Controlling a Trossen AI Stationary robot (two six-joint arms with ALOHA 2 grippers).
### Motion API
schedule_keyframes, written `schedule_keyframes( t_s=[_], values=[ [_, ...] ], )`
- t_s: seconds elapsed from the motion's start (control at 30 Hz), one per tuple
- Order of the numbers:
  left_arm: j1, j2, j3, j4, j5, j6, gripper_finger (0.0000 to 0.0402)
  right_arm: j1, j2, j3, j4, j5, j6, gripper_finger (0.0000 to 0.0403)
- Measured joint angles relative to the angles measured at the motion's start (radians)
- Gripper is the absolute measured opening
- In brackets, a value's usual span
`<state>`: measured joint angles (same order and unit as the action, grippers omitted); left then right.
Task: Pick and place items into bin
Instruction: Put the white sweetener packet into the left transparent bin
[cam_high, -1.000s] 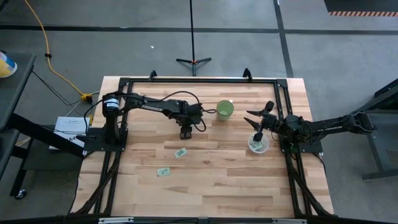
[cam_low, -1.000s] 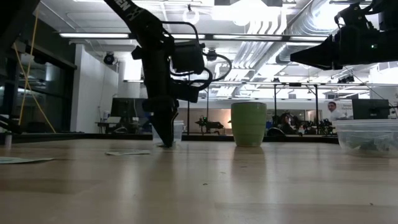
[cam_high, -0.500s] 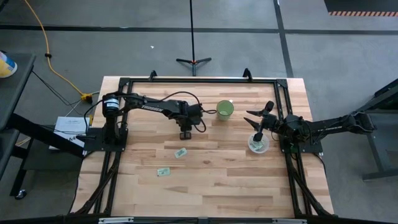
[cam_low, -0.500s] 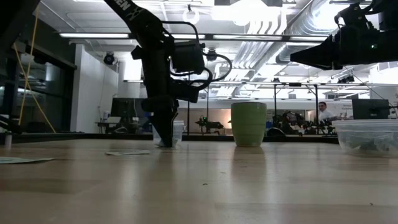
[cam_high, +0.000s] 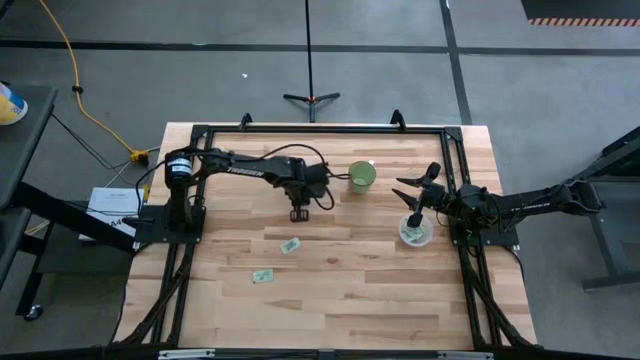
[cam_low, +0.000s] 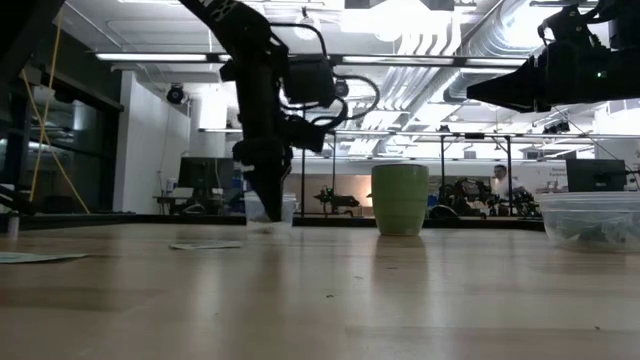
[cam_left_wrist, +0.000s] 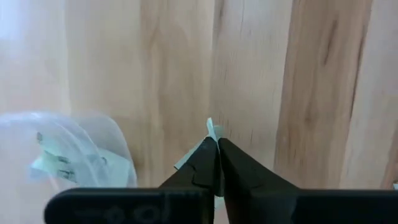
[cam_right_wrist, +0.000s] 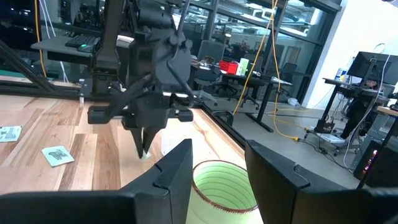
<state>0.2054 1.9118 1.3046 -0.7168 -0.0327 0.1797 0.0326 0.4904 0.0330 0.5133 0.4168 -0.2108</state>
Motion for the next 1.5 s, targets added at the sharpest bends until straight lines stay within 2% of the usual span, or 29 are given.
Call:
schedule_keyframes(
  t_s=[0.1,0.23,0.33,0.5,0.6,0.7,0.83,1.17,1.37,1.5],
  values=[
    [-0.015,0.0,0.042,-0.035,-0.003,0.039,0.0057,0.0,0.0,0.0,0.0,0.0,0.0,0.0139],
    [-0.027,-0.001,0.107,-0.076,-0.025,0.067,0.0023,0.0,0.0,0.0,0.0,0.0,0.0,0.0139],
    [-0.022,-0.002,0.138,-0.096,-0.041,0.078,0.0022,0.0,0.0,0.0,0.0,0.0,0.0,0.0139],
    [-0.023,-0.002,0.175,-0.195,-0.195,0.107,0.0049,0.0,0.0,0.0,0.0,0.003,0.0,0.0139],
    [-0.019,-0.002,0.192,-0.231,-0.253,0.112,0.0042,0.0,0.0,0.0,0.0,0.003,0.0,0.0139],
    [-0.001,-0.003,0.203,-0.234,-0.257,0.11,0.0022,0.0,0.0,0.0,0.0,0.003,0.0,0.0139],
    [0.035,-0.003,0.204,-0.236,-0.255,0.104,0.0023,0.0,0.0,0.0,0.0,0.004,0.0,0.0139],
    [0.105,-0.003,0.204,-0.229,-0.262,0.041,0.0097,0.0,0.0,0.0,-0.011,0.004,0.0,0.0139],
    [0.098,-0.003,0.204,-0.233,-0.239,0.055,0.0122,0.0,0.0,0.0,-0.016,0.004,0.0,0.0139],
    [0.091,-0.003,0.204,-0.294,-0.221,0.048,0.013,0.0,0.0,0.0,-0.016,0.004,0.0,0.0139]
  ],
)
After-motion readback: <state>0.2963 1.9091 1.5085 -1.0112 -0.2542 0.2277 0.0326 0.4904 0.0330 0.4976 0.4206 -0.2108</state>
